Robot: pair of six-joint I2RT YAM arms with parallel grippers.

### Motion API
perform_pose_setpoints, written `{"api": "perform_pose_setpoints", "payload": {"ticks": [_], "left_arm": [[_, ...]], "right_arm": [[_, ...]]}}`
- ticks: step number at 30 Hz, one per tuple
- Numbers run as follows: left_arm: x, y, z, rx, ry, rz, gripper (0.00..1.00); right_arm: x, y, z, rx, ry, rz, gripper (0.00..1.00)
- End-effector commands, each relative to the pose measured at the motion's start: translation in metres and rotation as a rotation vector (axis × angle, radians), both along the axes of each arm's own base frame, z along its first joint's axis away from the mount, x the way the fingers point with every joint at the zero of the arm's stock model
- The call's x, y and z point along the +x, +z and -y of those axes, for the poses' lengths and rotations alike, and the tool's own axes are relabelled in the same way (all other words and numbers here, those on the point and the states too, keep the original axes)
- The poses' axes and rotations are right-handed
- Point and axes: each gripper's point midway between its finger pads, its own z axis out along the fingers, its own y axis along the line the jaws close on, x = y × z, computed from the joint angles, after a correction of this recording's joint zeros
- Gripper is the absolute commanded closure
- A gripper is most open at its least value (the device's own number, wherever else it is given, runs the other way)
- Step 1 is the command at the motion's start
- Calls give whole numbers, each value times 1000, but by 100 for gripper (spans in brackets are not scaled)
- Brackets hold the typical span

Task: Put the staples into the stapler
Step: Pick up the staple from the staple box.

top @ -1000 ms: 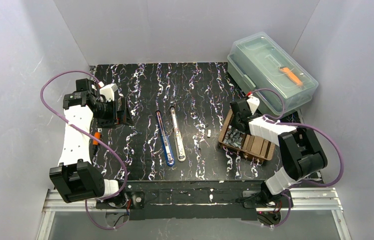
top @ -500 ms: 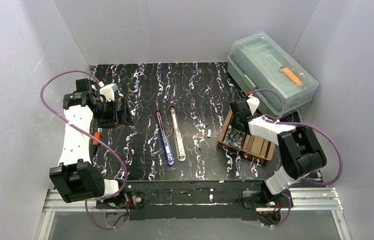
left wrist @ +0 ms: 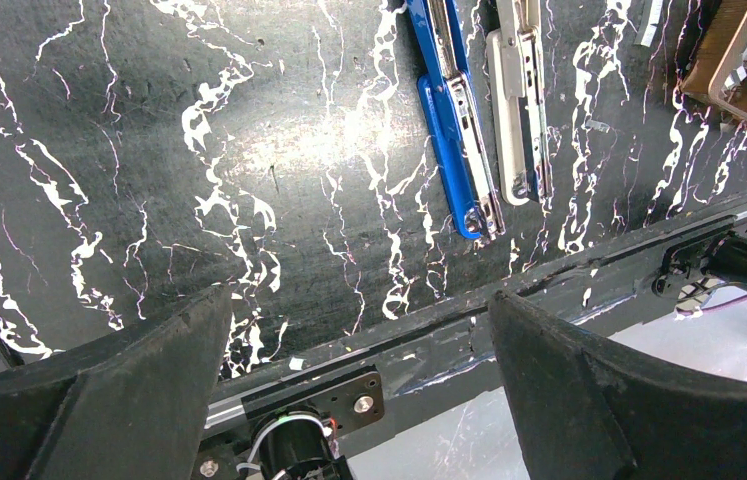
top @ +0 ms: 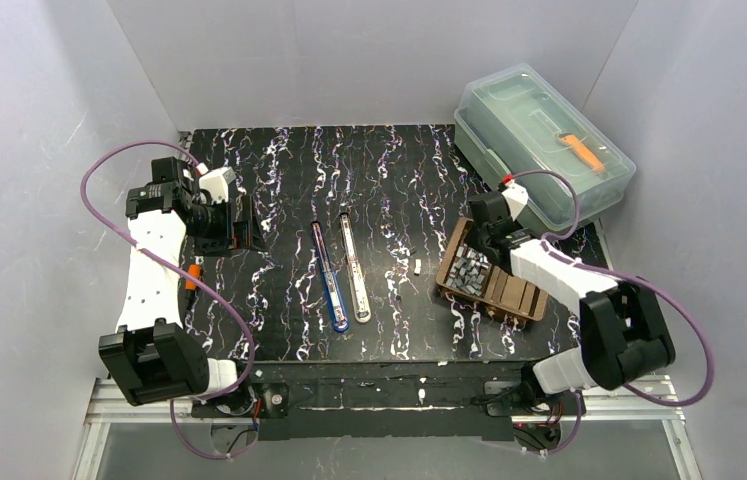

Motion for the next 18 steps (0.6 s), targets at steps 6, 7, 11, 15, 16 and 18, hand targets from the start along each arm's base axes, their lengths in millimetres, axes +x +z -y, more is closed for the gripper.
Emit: {"api": "perform_pose_setpoints", "payload": {"ticks": [6, 7, 11, 15, 16, 18], "left_arm": [[-3, 9, 2, -12, -2, 16, 1], [-3, 9, 2, -13, -2, 19, 1], [-4, 9, 3, -17, -3, 18, 1], [-5, 10, 4, -24, -1, 21, 1], [-6, 11, 4, -24, -2, 24, 1], [-6, 12, 5, -25, -1, 28, 1]], "right_arm": [[-36, 44, -25, 107, 146, 80, 85], [-43, 46, -31, 118, 174, 83, 85], [-70, 53, -68, 151, 300, 89, 84], [-99, 48, -110, 169, 421, 73, 84], [-105, 44, -119, 173, 446, 69, 83], [-114, 36, -134, 172, 482, 57, 82]]}}
